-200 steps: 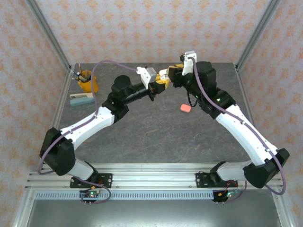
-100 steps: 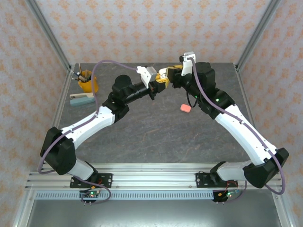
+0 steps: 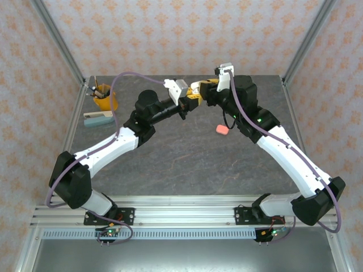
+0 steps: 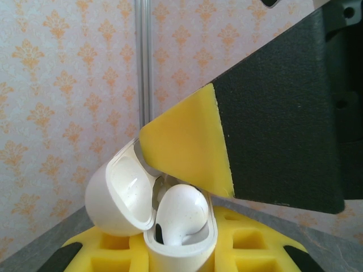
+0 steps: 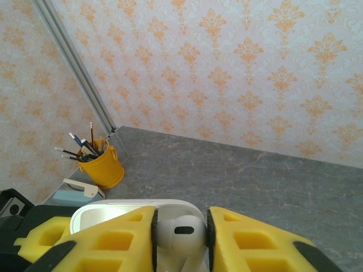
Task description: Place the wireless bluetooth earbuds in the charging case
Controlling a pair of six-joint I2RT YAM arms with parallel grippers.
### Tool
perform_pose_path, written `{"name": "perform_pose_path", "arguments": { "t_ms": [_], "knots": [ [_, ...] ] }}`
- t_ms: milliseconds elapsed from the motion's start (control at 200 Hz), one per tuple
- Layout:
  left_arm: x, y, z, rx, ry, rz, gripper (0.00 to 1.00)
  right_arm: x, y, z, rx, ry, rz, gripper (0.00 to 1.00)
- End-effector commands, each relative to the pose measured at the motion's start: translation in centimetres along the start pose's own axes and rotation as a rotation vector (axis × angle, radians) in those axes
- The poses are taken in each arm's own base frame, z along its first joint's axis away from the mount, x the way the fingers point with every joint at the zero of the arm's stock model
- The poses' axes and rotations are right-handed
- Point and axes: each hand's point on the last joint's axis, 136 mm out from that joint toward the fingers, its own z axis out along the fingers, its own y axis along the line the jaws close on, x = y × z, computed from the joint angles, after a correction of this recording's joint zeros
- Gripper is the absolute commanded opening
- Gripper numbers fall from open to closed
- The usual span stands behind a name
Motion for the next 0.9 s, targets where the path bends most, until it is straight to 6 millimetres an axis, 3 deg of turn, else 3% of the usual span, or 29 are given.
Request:
{"name": "perform_pose_path", "arguments": {
  "t_ms": [0, 490, 686, 896],
  "knots": [
    [-3.3, -0.1, 0.4, -0.005, -0.107, 0.031, 0.0, -0.3, 0.3, -0.9, -0.02, -0.007, 0.007, 0.31],
    [-2.1, 0.0, 0.9, 0.001, -0.084, 0.012, 0.0, -2.9, -0.7, -2.0, 0.053, -0.078, 0.033, 0.47],
    [-1.8, 0.1, 0.9, -0.001, -0.08, 0.009, 0.0, -4.7, -1.6, -3.0, 0.089, -0.129, 0.086, 0.6],
    [-0.4, 0.1, 0.7, -0.004, -0.047, 0.019, 0.0, -6.2, -2.0, -3.5, 0.124, -0.112, 0.131, 0.62]
  ]
}}
